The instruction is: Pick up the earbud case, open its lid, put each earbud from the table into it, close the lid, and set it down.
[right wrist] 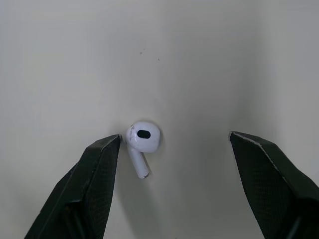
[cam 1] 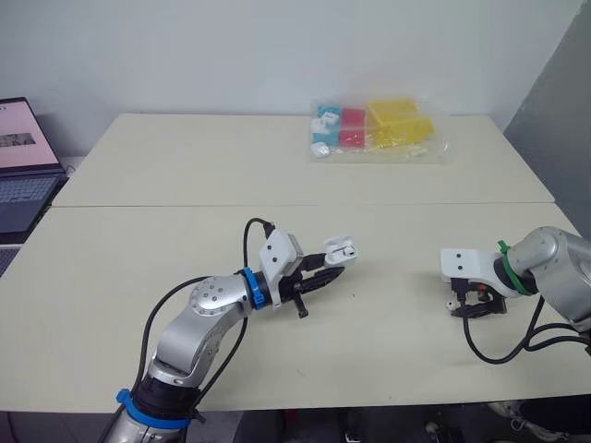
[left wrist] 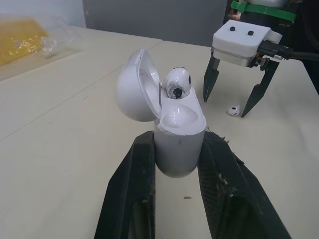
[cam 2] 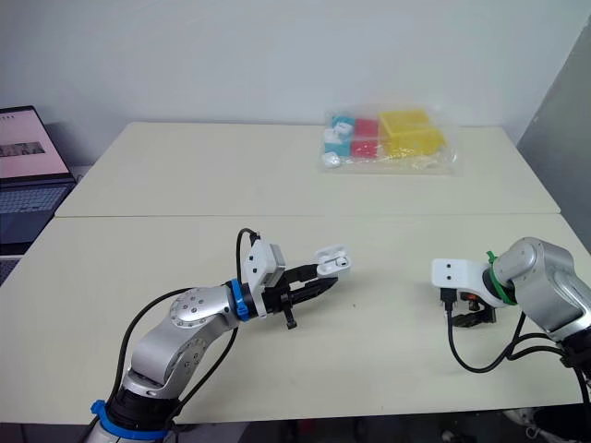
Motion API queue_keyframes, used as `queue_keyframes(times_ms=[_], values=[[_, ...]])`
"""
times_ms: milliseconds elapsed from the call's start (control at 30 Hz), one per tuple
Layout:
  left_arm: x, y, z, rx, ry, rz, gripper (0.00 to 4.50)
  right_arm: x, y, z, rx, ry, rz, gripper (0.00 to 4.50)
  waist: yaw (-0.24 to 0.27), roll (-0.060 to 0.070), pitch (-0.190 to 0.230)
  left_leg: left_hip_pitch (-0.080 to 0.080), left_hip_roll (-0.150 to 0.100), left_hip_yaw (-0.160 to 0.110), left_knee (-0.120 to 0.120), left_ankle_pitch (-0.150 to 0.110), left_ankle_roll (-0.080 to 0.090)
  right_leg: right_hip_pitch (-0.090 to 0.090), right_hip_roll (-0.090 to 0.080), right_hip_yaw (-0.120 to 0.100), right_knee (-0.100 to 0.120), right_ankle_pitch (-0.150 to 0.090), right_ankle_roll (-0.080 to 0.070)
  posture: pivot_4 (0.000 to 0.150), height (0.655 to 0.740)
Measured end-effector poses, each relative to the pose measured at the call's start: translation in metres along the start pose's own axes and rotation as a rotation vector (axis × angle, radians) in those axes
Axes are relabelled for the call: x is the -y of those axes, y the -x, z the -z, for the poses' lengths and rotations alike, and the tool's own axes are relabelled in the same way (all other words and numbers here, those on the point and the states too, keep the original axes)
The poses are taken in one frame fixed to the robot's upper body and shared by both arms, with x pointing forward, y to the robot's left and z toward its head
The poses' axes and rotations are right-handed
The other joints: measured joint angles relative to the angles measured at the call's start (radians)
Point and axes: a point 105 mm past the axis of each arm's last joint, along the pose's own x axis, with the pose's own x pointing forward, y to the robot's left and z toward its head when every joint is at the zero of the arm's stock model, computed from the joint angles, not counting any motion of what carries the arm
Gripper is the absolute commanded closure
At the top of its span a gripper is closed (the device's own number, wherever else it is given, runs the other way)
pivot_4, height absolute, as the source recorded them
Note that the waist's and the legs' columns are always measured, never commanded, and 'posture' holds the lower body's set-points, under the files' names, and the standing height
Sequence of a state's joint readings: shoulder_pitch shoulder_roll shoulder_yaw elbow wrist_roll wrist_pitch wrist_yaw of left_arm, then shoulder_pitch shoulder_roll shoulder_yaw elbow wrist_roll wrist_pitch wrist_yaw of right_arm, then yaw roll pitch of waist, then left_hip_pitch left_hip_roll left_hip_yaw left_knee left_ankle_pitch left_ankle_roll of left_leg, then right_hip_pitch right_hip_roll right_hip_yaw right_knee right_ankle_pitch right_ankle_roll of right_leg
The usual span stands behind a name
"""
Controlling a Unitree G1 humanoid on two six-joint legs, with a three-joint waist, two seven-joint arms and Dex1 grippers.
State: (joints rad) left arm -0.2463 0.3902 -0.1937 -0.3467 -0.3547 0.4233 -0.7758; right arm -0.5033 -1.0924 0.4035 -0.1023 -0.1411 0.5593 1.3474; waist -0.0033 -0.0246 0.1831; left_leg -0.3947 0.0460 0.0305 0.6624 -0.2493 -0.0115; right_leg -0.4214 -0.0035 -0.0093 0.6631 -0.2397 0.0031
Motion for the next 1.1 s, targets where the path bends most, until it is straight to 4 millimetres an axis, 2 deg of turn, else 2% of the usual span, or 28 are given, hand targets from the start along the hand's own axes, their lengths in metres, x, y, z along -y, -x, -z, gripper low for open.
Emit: queue_keyframes(times_ms=[233, 267, 600, 700, 800, 933, 1067, 1100], values=[[0.000, 0.000, 0.000, -0.001, 0.000, 0.001, 3.69, -0.004, -0.002, -0.002, 0.012, -0.005, -0.036, 3.97, -0.001, 0.000, 0.000, 0.001, 0.000, 0.000, 0.001, 0.000, 0.000, 0.001, 0.000, 0.000, 0.000, 0.000, 0.000, 0.150, 0.7400], [0.000, 0.000, 0.000, -0.001, 0.000, 0.001, 3.69, -0.005, -0.002, -0.002, 0.012, -0.006, -0.041, 4.07, -0.001, 0.000, 0.000, 0.001, 0.000, 0.000, 0.001, 0.000, 0.000, 0.001, 0.000, 0.000, 0.000, 0.000, 0.000, 0.150, 0.7400], [0.000, 0.000, 0.000, 0.002, -0.005, 0.000, 3.69, -0.003, 0.001, -0.006, 0.035, -0.002, -0.053, 4.07, -0.001, 0.000, 0.000, 0.000, 0.000, 0.000, 0.000, 0.000, 0.000, 0.000, 0.000, 0.000, 0.000, 0.000, 0.000, 0.150, 0.7400], [-0.001, 0.000, 0.001, 0.003, -0.004, -0.003, 3.69, 0.002, 0.016, -0.017, 0.113, 0.004, -0.012, 4.07, 0.000, 0.000, 0.000, 0.000, 0.000, 0.000, 0.000, 0.000, 0.000, 0.000, 0.000, 0.000, 0.000, 0.000, 0.000, 0.150, 0.7400], [-0.005, -0.001, 0.004, -0.003, 0.013, -0.012, 3.69, 0.004, 0.044, -0.033, 0.214, 0.023, 0.039, 4.07, 0.001, 0.000, 0.000, -0.001, 0.000, 0.000, 0.000, 0.000, 0.000, 0.000, 0.000, 0.000, 0.000, 0.000, 0.000, 0.150, 0.7400], [-0.007, -0.006, -0.002, 0.024, 0.012, -0.010, 3.69, -0.008, 0.072, -0.056, 0.382, 0.009, 0.042, 4.07, 0.004, 0.000, 0.000, -0.002, 0.000, -0.001, 0.000, 0.000, 0.000, 0.000, 0.000, -0.001, -0.001, 0.000, 0.000, 0.150, 0.7400], [-0.010, -0.011, -0.007, 0.039, 0.007, -0.006, 3.69, -0.011, 0.092, -0.102, 0.699, -0.055, 0.087, 4.07, -0.001, -0.001, 0.000, 0.000, 0.000, -0.001, 0.001, 0.000, 0.000, 0.001, 0.000, 0.000, 0.001, 0.001, 0.000, 0.150, 0.7400], [-0.011, -0.012, -0.007, 0.039, 0.011, -0.007, 3.69, -0.008, 0.101, -0.120, 0.844, -0.089, 0.132, 4.07, -0.002, -0.001, 0.000, 0.000, 0.000, -0.001, 0.000, 0.000, 0.000, 0.001, 0.000, 0.000, 0.001, 0.001, 0.000, 0.150, 0.7400]])
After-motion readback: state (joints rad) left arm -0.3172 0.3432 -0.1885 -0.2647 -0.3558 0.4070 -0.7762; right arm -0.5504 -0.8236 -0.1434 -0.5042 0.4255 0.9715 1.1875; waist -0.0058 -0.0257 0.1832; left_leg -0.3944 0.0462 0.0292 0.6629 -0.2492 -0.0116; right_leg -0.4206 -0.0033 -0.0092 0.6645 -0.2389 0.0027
